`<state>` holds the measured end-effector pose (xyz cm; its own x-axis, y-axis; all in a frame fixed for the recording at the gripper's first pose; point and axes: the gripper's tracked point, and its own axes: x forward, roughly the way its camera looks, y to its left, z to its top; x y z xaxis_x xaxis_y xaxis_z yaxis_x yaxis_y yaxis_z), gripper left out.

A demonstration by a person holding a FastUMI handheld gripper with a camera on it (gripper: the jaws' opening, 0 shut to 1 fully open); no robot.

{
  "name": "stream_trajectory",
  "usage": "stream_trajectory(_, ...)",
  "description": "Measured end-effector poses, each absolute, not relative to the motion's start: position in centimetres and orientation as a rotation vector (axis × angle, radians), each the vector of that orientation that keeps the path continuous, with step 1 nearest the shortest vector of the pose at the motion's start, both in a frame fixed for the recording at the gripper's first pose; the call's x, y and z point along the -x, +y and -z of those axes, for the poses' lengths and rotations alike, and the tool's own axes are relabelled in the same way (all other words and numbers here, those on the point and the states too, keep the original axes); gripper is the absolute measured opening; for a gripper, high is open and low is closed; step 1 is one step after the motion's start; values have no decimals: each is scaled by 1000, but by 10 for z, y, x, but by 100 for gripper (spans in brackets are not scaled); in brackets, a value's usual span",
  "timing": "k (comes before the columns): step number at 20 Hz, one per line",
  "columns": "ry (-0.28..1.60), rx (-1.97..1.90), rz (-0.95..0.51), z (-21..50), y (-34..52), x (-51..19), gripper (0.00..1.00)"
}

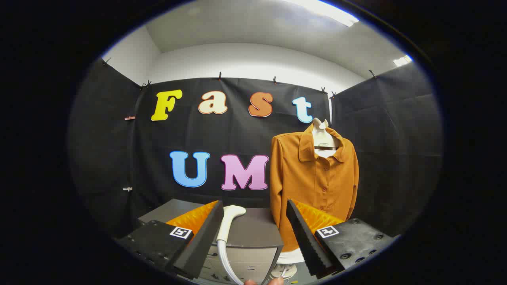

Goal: Iron the clothes twice with a garment steamer, once on the left side and once on the right side.

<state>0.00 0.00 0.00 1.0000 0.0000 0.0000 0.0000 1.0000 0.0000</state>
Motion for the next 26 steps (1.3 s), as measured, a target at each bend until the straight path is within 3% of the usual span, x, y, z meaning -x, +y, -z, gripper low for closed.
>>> stream_trajectory(17,37,-84,-21,-4,42,-4,100)
stream_trajectory(21,163,-84,-17,30,46,-28,99)
stream_trajectory(26,450,-34,-45,112,64,-77,100)
